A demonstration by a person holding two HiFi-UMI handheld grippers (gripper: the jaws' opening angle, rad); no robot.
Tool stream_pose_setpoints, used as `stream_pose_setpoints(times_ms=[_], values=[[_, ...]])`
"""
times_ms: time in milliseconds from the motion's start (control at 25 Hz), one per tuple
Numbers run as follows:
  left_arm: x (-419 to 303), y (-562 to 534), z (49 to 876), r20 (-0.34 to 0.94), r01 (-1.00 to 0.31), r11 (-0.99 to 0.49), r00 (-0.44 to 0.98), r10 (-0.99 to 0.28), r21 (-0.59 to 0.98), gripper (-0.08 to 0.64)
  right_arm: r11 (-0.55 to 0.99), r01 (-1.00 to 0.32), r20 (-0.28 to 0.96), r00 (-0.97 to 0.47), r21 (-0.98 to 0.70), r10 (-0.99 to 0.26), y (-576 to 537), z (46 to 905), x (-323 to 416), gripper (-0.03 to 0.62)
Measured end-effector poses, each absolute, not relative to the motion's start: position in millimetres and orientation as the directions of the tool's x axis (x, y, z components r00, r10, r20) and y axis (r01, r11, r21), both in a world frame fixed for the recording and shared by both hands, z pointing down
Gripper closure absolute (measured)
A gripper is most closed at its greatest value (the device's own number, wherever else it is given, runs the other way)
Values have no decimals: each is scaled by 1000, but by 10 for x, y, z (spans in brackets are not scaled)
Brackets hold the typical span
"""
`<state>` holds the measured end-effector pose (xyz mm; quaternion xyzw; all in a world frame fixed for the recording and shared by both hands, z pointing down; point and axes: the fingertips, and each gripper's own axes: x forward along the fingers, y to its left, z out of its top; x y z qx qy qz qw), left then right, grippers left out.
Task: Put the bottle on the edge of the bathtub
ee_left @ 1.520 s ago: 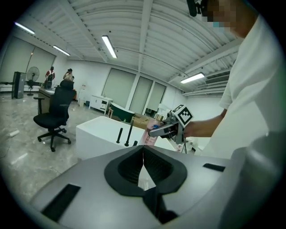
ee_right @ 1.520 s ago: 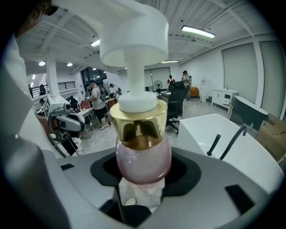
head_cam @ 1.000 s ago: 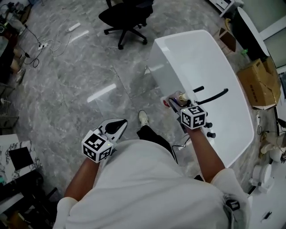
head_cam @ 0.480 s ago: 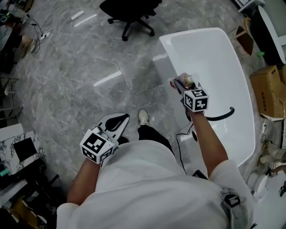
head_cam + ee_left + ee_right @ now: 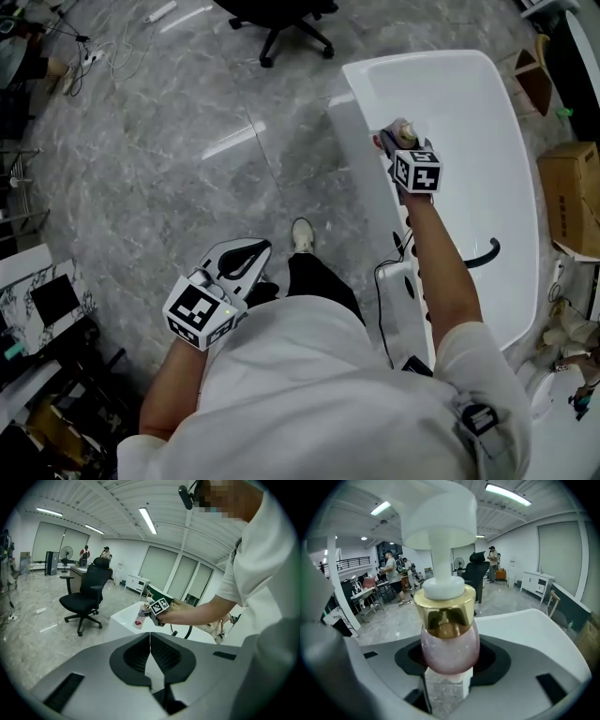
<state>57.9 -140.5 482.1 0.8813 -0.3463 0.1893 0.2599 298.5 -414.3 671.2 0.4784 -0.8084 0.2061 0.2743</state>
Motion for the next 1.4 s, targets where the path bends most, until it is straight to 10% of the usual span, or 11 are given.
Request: stream_pose_setpoints(times_ms=[1400], values=[[432, -1916, 5101, 583, -750, -569, 641, -499, 339, 541, 362, -932, 680, -274, -13, -680, -5444, 7620, 2953, 362]])
